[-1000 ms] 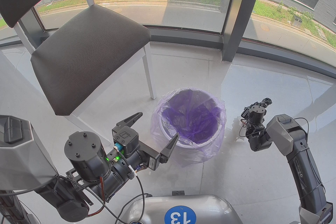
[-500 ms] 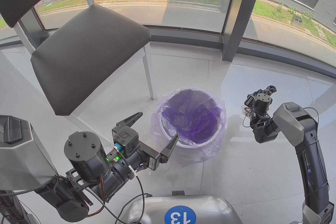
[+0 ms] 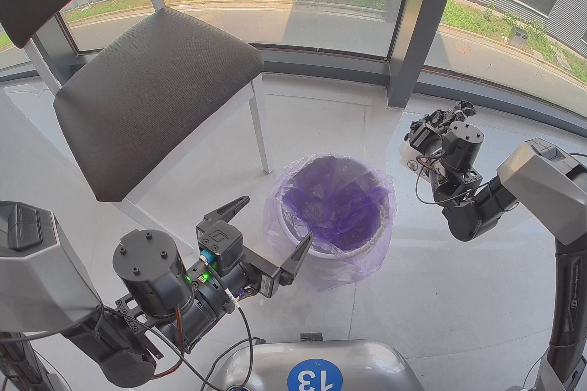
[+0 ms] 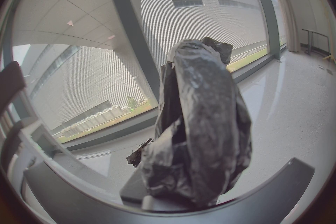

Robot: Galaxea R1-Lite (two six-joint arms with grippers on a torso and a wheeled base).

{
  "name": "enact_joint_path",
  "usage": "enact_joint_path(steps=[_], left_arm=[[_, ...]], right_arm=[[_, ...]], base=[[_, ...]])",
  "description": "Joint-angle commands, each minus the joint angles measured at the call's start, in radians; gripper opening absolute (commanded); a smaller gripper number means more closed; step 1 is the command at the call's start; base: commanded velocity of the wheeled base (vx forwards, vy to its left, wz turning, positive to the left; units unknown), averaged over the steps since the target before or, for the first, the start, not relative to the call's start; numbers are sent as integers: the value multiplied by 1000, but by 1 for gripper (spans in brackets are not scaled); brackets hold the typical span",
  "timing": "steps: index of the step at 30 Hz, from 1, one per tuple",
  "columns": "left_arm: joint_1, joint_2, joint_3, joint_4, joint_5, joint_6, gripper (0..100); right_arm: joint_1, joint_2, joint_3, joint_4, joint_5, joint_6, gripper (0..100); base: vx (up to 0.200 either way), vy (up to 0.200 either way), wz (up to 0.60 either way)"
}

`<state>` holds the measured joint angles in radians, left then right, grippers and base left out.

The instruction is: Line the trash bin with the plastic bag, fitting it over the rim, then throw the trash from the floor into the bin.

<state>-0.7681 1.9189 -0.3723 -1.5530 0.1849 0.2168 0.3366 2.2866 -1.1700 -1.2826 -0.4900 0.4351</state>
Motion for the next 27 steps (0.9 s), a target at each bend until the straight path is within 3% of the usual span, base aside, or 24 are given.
enact_joint_path(steps=[1,9,27], left_arm=[[1,0,1,-18,1,13,100],[1,2,7,-18,1,13,100],[0,18,9,-18,1,13,100]], right_arm=[[137,-98,116,-52,-1,-36,0],[282,-50,159,-80,1,-39,0],[308,192,-10,-176,-10,-35,0]], base=[[0,0,0],[0,0,0],[0,0,0]])
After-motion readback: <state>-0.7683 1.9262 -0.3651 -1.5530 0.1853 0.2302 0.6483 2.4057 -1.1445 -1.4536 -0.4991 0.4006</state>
